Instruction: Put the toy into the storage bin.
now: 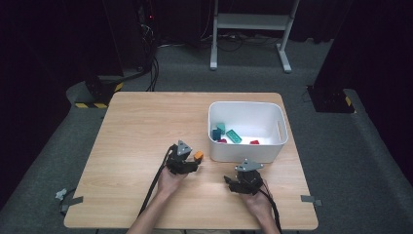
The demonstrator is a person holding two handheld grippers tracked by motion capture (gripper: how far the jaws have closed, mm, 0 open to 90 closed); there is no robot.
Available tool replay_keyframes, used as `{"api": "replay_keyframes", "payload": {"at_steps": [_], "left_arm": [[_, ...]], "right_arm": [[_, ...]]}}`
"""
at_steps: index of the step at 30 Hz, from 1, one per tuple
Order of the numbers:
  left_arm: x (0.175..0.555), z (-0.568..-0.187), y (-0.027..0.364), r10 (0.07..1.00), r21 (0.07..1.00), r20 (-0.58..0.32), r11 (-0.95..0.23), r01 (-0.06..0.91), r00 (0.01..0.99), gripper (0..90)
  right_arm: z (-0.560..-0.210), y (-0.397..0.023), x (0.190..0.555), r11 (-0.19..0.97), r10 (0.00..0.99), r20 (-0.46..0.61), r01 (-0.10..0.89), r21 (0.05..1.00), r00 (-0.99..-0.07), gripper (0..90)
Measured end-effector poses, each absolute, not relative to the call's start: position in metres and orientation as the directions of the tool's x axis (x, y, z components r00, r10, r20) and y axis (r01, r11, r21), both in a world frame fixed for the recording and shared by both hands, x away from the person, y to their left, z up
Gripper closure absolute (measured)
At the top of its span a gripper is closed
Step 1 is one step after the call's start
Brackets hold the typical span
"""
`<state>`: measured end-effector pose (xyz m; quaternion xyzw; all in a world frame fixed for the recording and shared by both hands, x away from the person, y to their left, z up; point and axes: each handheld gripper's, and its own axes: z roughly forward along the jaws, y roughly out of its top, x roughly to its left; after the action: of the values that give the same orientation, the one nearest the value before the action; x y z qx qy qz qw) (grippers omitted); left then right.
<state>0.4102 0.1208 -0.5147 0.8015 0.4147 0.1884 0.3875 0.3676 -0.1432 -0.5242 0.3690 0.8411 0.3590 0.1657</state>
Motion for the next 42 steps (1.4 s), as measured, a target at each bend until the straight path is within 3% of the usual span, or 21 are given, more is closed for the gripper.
{"api": "replay_keyframes", "payload": {"at_steps": [12,25,42], "left_arm": [[0.414,-0.524,0.113,0.811,0.760,-0.003,-0.379,0.529,0.585,65.9],[0.411,-0.512,0.127,0.794,0.764,-0.040,-0.367,0.530,0.606,67.0],[0.405,-0.468,0.161,0.782,0.787,-0.096,-0.319,0.528,0.616,67.0]], "right_arm": [[-0.524,-0.143,0.368,0.470,0.740,-0.015,0.502,0.726,-0.672,34.2],[-0.524,-0.143,0.368,0.470,0.741,-0.015,0.502,0.726,-0.671,33.9],[-0.524,-0.143,0.368,0.469,0.742,-0.014,0.504,0.726,-0.670,33.9]]}}
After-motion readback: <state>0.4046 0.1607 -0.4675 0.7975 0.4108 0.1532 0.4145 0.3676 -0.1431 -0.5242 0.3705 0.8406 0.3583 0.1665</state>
